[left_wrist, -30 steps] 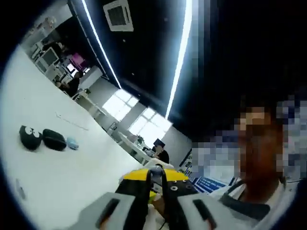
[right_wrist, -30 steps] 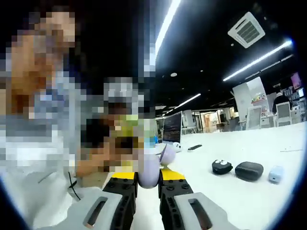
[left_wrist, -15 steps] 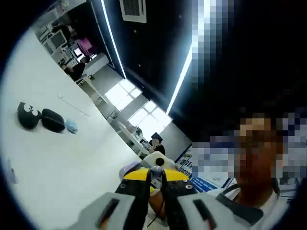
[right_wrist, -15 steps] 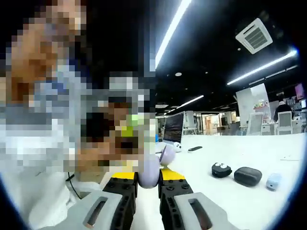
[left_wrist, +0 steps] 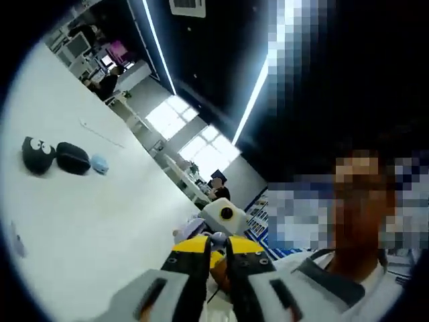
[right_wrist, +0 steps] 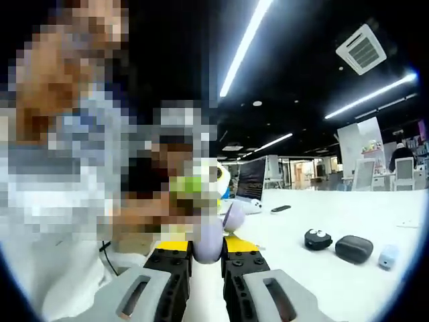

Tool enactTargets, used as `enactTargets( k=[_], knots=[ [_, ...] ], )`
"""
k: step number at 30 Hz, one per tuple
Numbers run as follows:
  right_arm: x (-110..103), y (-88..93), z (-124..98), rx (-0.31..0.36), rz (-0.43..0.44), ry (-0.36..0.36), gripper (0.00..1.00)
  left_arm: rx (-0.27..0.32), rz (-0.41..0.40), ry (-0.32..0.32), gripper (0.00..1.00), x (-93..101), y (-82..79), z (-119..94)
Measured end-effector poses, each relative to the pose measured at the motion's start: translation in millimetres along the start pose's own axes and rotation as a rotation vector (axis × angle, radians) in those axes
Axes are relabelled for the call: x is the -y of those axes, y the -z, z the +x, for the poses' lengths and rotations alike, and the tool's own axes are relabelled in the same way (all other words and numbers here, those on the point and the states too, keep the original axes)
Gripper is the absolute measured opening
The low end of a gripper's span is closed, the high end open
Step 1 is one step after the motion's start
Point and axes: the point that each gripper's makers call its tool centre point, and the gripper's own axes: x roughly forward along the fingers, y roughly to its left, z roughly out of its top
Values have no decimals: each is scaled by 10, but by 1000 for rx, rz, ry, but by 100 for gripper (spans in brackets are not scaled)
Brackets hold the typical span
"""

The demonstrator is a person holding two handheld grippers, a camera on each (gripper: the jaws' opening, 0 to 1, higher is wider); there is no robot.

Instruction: Pick up the earbuds from the table and place the earbuds into the earbud case

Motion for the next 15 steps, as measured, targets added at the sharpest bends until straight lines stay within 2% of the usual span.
enactTargets(
  k=[4, 15],
  knots=[
    [-23, -12, 4, 2, -10, -9, 16, -20, -2, 1, 12, 8, 41, -81],
    [-46, -49, -12, 16, -23, -18, 15, -10, 5, -16, 12, -9, 2, -98]
  ],
)
